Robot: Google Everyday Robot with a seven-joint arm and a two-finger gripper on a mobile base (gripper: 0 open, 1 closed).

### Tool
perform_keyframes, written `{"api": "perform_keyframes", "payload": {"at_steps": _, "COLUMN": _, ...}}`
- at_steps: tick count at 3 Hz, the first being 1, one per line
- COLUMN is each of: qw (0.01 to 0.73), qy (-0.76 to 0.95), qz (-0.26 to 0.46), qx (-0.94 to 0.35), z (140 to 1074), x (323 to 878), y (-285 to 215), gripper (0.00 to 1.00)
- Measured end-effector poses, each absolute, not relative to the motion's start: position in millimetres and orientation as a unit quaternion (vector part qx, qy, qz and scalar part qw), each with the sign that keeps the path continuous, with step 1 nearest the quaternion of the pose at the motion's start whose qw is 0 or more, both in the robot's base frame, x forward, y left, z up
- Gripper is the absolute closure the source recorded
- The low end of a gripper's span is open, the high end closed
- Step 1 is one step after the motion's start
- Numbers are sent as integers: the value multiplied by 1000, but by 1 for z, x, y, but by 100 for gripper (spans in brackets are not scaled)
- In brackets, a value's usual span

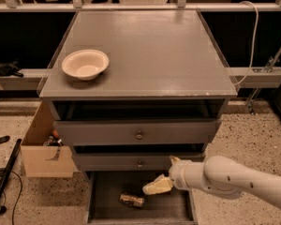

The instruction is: Pick orange can from bottom drawer and place on counter

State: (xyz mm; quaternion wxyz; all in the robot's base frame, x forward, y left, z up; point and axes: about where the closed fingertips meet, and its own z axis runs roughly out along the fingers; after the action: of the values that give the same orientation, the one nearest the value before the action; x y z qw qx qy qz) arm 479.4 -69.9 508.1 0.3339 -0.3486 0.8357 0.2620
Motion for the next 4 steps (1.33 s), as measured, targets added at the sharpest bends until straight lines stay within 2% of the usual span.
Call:
{"api": "perform_keyframes", "payload": {"at_steps": 2, "qw": 319, "qy": 851, "qz": 175, "qx": -379, "z": 462, "x": 492, "y": -115, "gripper": 0}}
{"api": "perform_keyframes", "payload": {"at_steps": 3, "qw": 319, "qy": 851, "qz": 175, "qx": -379, "z": 462, "x": 492, "y": -115, "gripper": 0}}
{"api": "perform_keyframes", "payload": {"at_steps": 4, "qw": 298, "qy": 833, "qz": 202, "qx": -419, "z": 411, "x": 492, "y": -104, "gripper": 0}}
